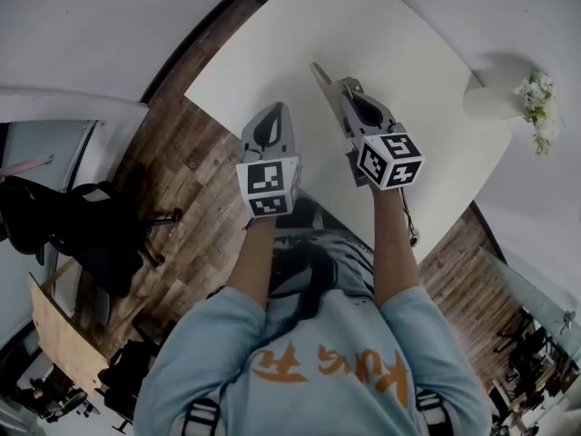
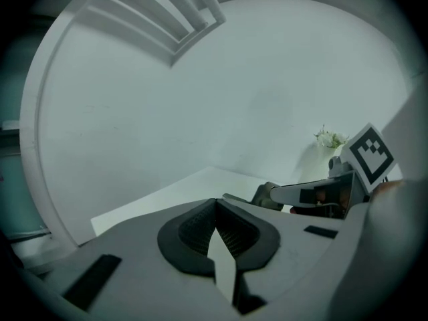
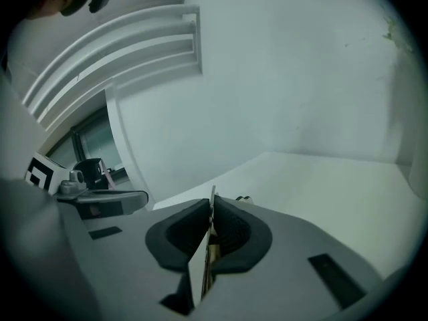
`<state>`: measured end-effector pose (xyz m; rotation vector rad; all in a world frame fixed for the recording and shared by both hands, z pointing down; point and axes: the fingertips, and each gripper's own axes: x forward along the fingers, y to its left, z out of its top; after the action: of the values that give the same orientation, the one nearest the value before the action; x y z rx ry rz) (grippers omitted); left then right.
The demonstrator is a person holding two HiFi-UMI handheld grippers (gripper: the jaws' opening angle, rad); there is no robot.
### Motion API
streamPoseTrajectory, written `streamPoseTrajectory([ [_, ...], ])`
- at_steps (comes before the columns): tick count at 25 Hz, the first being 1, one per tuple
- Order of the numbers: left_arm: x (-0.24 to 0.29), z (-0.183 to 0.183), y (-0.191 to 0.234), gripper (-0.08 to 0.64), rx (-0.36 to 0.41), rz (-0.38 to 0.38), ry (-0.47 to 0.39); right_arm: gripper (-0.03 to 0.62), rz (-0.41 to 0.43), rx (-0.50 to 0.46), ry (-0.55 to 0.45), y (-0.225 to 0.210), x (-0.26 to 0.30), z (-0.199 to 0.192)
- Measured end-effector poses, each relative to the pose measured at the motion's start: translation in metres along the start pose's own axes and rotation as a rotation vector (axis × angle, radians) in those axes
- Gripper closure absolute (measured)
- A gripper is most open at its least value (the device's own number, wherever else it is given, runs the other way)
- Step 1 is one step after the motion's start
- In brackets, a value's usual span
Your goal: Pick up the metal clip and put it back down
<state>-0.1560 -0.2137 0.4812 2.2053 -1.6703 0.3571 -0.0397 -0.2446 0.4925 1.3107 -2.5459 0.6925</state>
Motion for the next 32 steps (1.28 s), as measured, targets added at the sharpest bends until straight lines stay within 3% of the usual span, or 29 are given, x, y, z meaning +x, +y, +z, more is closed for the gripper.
streamPoseTrajectory([
  [10,0.008,-0.038,0.013,0.540,-0.027,0.009,0.076,0.558,0.043,0.120,0.102,0.002,0.028,-0.051],
  [18,0.008,-0.047,0.013,0.540,-0.031,0.009,0.089,0.549,0.036,0.180,0.117,-0.005,0.033,-0.069],
  [25,0.009,-0.044,0.010,0.540,-0.024,0.004,0.089,0.483,-0.057,0.145,0.175,-0.020,0.032,-0.078],
  [28,0.010,-0.040,0.006,0.540,-0.019,-0.001,0.084,0.405,-0.108,0.102,0.190,-0.027,0.027,-0.077],
  [32,0.015,-0.021,-0.002,0.539,-0.005,-0.023,0.048,0.387,-0.194,0.049,0.093,-0.040,0.001,-0.042],
])
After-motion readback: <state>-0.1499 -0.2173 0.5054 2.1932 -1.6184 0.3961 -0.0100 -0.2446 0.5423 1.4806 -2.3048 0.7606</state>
